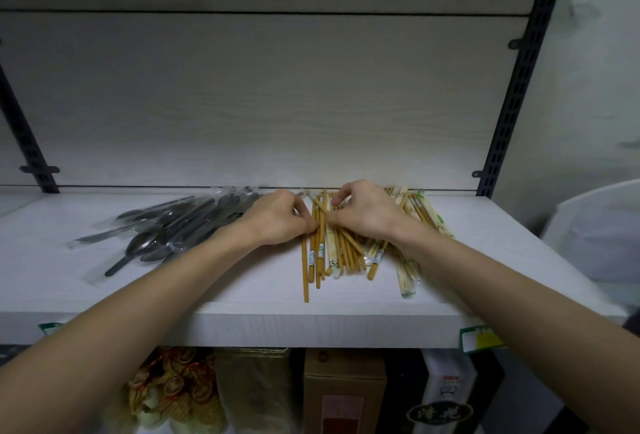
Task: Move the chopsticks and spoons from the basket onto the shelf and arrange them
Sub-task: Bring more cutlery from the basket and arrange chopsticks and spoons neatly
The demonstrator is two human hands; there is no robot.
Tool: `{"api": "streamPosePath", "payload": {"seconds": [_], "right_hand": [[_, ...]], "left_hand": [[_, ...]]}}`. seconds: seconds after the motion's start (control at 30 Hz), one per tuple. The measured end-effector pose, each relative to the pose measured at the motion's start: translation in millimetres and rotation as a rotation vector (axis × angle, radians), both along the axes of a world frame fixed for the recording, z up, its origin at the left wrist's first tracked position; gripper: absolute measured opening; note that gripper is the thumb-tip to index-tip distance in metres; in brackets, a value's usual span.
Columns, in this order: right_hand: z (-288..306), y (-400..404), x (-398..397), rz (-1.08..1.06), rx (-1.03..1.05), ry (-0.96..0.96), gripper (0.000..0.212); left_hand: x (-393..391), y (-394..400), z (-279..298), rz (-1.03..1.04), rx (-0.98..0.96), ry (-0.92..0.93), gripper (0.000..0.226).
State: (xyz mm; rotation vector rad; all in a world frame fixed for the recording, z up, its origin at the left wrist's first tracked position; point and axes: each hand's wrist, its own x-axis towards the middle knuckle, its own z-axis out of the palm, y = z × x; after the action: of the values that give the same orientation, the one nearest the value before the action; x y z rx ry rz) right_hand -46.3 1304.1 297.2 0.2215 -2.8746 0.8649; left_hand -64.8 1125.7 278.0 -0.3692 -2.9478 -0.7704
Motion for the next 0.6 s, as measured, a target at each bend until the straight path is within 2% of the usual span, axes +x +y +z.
{"api": "streamPosePath", "payload": {"seconds": [0.23,0.33,0.43,0.6], "right_hand": [[-5.4,5.2,1.9,-0.041,0.13,0.019,0.018],[-8.6,16.1,4.8,-0.064,0.158,0.057,0.015],[-10.4,27.0,7.6,-0.077,0.165,0.084,0.017],[-9.0,44.9,12.2,-0.074,0.185,0.095,0.019]], "left_hand": [[0.5,5.0,10.4,0.011,-0.081,-0.092,0.023],[-0.8,9.5,5.8,0.034,-0.218,0.033,0.027],[1.0,13.1,-0.7,0.039,-0.219,0.204,0.03],[3.4,23.1,-3.3,-0.06,-0.259,0.211,0.047]]}}
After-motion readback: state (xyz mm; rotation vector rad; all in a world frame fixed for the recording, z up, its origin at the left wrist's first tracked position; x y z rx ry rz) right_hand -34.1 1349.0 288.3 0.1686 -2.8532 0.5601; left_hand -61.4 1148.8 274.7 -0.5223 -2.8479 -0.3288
